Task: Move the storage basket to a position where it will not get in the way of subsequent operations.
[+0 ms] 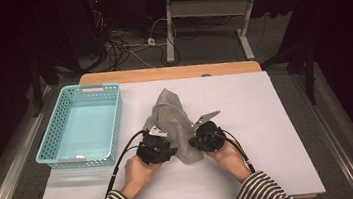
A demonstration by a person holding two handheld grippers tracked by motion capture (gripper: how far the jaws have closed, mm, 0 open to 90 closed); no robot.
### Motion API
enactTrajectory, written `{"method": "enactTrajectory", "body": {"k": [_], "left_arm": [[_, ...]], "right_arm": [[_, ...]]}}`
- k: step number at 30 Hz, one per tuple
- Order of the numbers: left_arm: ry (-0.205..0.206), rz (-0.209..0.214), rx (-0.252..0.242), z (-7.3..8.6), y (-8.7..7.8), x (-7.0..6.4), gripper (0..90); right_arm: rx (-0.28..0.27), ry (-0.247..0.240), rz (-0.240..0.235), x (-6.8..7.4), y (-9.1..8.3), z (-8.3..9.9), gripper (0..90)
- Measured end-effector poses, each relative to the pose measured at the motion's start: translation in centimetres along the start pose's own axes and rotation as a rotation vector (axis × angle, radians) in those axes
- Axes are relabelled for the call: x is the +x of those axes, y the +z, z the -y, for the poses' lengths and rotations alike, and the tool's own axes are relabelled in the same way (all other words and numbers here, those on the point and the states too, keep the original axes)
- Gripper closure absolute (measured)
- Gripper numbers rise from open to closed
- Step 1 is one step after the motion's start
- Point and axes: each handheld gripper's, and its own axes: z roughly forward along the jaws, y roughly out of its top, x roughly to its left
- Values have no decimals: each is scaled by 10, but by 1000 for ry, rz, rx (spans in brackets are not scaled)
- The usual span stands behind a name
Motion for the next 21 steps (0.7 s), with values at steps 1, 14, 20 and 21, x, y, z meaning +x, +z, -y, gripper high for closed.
{"method": "enactTrajectory", "body": {"k": [1, 14, 20, 21], "left_arm": [[-4, 20, 5, 0, 0, 1, 744], [63, 46, 56, 6, -25, -1, 854], [72, 47, 54, 12, -39, -5, 854], [72, 42, 55, 13, -42, -5, 854]], "right_arm": [[2, 3, 2, -1, 0, 0, 829], [-27, 51, 5, -11, -11, 3, 673], [-82, 57, 39, -18, -23, -1, 566], [-89, 57, 53, -19, -23, -2, 556]]}}
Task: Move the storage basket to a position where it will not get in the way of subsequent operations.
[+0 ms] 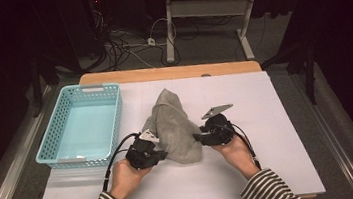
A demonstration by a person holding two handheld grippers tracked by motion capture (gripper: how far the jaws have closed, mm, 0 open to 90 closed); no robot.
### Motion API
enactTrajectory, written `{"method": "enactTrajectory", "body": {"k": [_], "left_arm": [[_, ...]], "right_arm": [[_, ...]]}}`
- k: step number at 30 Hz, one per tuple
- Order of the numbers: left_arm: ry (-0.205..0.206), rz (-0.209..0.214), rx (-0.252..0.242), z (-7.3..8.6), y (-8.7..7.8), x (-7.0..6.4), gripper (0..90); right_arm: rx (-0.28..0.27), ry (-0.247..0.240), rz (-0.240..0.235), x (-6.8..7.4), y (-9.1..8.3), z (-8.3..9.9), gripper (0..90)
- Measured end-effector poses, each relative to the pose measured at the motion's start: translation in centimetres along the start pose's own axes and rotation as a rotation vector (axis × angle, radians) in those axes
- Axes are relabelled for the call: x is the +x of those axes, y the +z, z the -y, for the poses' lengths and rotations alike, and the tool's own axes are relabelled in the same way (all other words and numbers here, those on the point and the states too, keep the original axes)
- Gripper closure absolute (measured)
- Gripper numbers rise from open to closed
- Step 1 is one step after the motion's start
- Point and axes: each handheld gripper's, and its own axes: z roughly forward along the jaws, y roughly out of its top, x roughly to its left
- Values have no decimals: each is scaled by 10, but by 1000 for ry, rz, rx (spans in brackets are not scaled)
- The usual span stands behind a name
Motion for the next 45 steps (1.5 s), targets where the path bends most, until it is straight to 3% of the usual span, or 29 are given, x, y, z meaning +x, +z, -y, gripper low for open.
{"method": "enactTrajectory", "body": {"k": [5, 11, 15, 20, 22, 23, 24, 26, 31, 36, 39, 45], "left_arm": [[-16, -22, 2, 11, -15, 4, 855], [-48, -31, -11, 26, -27, 11, 855], [-55, -39, -18, 32, -30, 13, 855], [-80, -11, -44, 32, -31, 15, 848], [-93, -6, -74, 31, -31, 16, 768], [-97, -6, -88, 31, -31, 16, 657], [-99, -14, -102, 30, -31, 15, 657], [-108, -15, -125, 28, -31, 14, 543], [-97, -19, -114, 20, -19, 11, 472], [-91, -50, -66, 17, -2, 12, 472], [-91, -43, -47, 18, 3, 15, 484], [-105, 12, -18, 20, 6, 18, 672]], "right_arm": [[-31, 40, 18, -12, 4, -4, 556], [-12, 73, 30, -22, 10, -9, 557], [-9, 80, 19, -20, 17, -12, 547], [-18, 91, -39, -11, 26, -15, 525], [4, 73, -48, -4, 32, -15, 523], [20, 69, -60, 2, 36, -15, 518], [20, 69, -60, 2, 36, -15, 518], [22, 61, -70, 7, 38, -15, 519], [26, 29, -66, 12, 40, -17, 508], [2, 92, -25, -1, 38, -21, 481], [4, 122, -8, -9, 43, -25, 471], [41, 106, -18, -6, 65, -31, 440]]}}
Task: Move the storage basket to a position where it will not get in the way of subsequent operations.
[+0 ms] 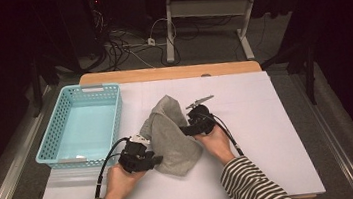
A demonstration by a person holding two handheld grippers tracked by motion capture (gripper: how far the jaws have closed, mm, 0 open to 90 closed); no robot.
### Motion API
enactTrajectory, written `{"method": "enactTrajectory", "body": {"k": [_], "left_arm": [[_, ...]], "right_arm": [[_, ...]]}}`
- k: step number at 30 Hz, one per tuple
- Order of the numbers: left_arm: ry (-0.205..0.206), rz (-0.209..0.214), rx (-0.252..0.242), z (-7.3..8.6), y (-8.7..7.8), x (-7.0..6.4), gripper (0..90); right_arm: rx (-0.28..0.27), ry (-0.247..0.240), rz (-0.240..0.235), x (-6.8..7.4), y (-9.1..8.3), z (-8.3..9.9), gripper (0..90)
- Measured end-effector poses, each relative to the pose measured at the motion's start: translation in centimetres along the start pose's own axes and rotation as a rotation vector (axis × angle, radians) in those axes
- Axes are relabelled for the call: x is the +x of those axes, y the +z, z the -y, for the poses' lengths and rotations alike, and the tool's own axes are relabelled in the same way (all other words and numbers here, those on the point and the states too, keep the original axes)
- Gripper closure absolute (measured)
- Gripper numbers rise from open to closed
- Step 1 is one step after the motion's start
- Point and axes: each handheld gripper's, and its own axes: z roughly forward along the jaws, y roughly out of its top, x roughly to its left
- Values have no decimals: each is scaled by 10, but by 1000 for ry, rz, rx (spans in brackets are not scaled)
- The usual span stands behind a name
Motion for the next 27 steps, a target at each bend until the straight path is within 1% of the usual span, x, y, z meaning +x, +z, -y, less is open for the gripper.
{"method": "enactTrajectory", "body": {"k": [2, 3, 5, 7, 8, 9, 11, 12, 16, 19, 23, 24, 25, 27], "left_arm": [[8, 5, 6, 0, 0, -1, 731], [11, 5, 9, 0, -1, -1, 747], [18, 9, 16, -1, -2, -2, 762], [15, 13, 12, -2, -4, -2, 766], [16, 11, 9, -2, -5, -2, 767], [17, 10, 4, -2, -7, -3, 767], [21, 9, -3, -1, -10, -4, 767], [21, 9, -9, -1, -12, -4, 767], [16, 7, -30, -1, -18, -2, 767], [9, 1, -35, 0, -20, -1, 768], [9, -10, -39, 0, -21, -1, 769], [6, -11, -42, 0, -21, -1, 769], [5, -13, -46, 0, -22, 0, 769], [1, -19, -54, 0, -24, 1, 770]], "right_arm": [[12, 13, -10, 1, 6, -1, 450], [11, 9, -10, 2, 9, 0, 469], [7, 7, -30, 3, 9, -1, 563], [18, -26, -12, 8, 10, -2, 677], [23, -38, -12, 9, 10, -2, 729], [30, -44, -23, 10, 10, -2, 769], [35, -71, -21, 13, 9, -2, 822], [34, -83, -22, 13, 9, -1, 834], [40, -84, -33, 10, 2, 0, 849], [25, -97, -11, 5, -10, 1, 849], [-6, -78, 16, -6, -28, 2, 849], [-13, -68, 30, -13, -35, 3, 849], [-13, -68, 30, -13, -35, 3, 849], [-16, -61, 47, -21, -43, 5, 850]]}}
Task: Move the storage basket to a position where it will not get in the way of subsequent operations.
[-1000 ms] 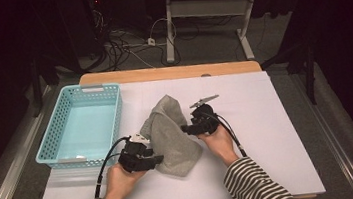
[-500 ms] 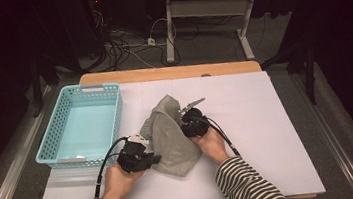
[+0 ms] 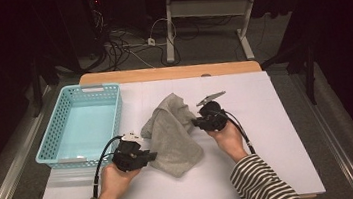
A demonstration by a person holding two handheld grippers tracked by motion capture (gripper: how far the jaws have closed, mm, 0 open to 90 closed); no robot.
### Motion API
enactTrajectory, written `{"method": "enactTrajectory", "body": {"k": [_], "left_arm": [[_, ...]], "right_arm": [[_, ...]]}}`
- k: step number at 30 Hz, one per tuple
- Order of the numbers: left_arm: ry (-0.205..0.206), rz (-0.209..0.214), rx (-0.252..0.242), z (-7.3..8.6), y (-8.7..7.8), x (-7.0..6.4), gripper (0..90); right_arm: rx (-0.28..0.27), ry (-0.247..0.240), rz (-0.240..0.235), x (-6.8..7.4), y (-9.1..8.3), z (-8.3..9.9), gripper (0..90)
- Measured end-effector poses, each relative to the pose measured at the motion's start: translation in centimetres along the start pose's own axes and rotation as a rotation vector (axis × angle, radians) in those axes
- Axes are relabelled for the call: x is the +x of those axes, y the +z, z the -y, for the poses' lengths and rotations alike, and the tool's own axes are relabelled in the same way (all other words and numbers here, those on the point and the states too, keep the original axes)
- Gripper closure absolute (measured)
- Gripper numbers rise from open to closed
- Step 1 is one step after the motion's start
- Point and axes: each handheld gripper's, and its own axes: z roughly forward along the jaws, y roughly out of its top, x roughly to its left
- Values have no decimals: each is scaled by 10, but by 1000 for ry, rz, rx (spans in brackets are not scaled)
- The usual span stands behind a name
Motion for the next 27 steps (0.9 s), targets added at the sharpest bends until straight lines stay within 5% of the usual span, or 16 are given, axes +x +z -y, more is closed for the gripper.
{"method": "enactTrajectory", "body": {"k": [9, 12, 17, 21, 27], "left_arm": [[-16, -25, -6, 0, -2, 3, 771], [-17, -27, -3, 0, -1, 3, 770], [-17, -19, -12, 1, -1, 2, 764], [-8, -13, -20, 1, -3, 1, 756], [7, -31, -56, 0, -10, -5, 685]], "right_arm": [[-21, 97, 70, -40, -17, 20, 845], [-9, 160, 38, -47, -12, 28, 757], [-2, 162, 60, -38, -13, 37, 609], [-61, 130, 42, -26, -27, 40, 621], [-22, 34, -12, 2, -31, 40, 654]]}}
